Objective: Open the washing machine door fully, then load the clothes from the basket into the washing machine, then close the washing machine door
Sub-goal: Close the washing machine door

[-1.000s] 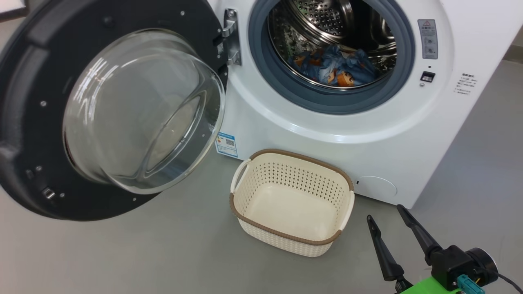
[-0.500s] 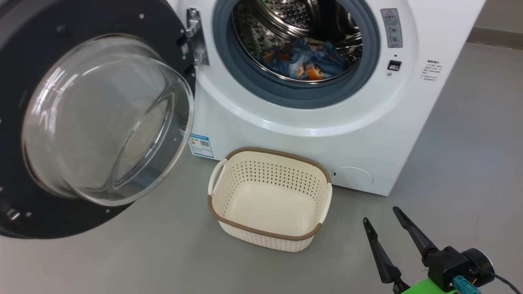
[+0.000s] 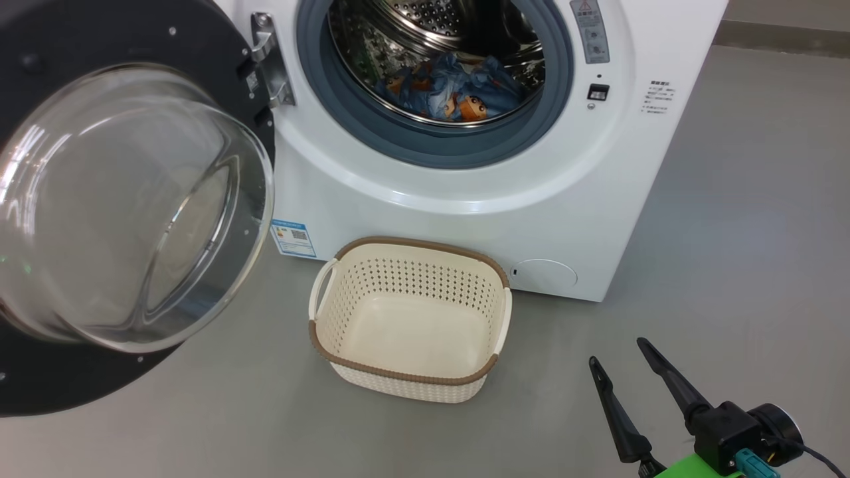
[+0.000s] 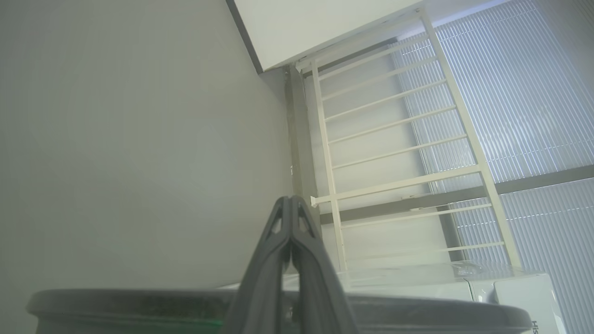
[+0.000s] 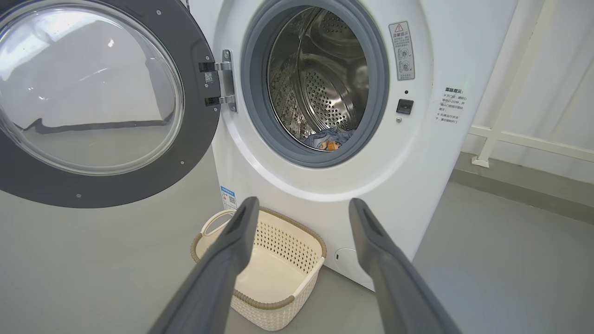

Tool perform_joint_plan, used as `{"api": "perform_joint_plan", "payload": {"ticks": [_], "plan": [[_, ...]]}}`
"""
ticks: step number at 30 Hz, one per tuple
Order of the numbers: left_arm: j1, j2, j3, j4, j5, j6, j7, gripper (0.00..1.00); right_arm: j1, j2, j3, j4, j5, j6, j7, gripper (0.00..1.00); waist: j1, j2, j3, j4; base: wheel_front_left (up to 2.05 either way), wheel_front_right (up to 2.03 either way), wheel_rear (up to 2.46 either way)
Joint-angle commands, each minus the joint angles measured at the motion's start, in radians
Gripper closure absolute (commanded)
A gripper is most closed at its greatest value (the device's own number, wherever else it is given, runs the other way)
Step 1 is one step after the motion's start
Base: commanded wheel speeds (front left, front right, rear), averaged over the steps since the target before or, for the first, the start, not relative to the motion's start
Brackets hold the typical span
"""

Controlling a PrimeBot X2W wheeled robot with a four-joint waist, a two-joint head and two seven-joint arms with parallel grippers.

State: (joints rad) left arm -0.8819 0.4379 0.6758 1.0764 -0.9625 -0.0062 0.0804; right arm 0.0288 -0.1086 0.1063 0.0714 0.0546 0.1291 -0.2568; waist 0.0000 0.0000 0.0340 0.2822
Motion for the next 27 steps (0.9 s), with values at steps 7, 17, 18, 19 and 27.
{"api": "perform_joint_plan", "payload": {"ticks": [7, 17, 18, 19, 27], "plan": [[-0.021, 0.062, 0.023, 0.013, -0.052, -0.02, 0.135, 1.0, -0.025, -0.017, 0.029, -0.023, 0.006, 0.002, -0.005, 0.0, 0.0, 0.0, 0.008, -0.021, 0.0, 0.0, 0.0], [-0.011, 0.067, 0.05, 0.043, -0.13, -0.049, 0.341, 1.0, -0.019, -0.024, 0.026, -0.024, 0.003, 0.002, -0.005, 0.0, 0.0, 0.0, 0.005, -0.007, 0.0, 0.0, 0.0], [-0.004, 0.064, 0.046, 0.047, -0.137, -0.05, 0.386, 1.0, -0.017, -0.029, 0.026, -0.024, 0.003, 0.002, -0.005, 0.0, 0.0, 0.0, 0.003, -0.002, 0.0, 0.0, 0.0], [-0.001, 0.063, 0.045, 0.047, -0.14, -0.051, 0.407, 1.0, -0.016, -0.031, 0.026, -0.025, 0.002, 0.002, -0.005, 0.0, 0.0, 0.0, 0.003, 0.001, 0.0, 0.0, 0.0], [0.022, 0.06, 0.039, 0.034, -0.16, -0.045, 0.523, 1.0, -0.015, -0.032, 0.034, -0.023, 0.002, 0.002, -0.005, 0.0, 0.0, 0.0, 0.003, 0.023, 0.0, 0.0, 0.0]]}}
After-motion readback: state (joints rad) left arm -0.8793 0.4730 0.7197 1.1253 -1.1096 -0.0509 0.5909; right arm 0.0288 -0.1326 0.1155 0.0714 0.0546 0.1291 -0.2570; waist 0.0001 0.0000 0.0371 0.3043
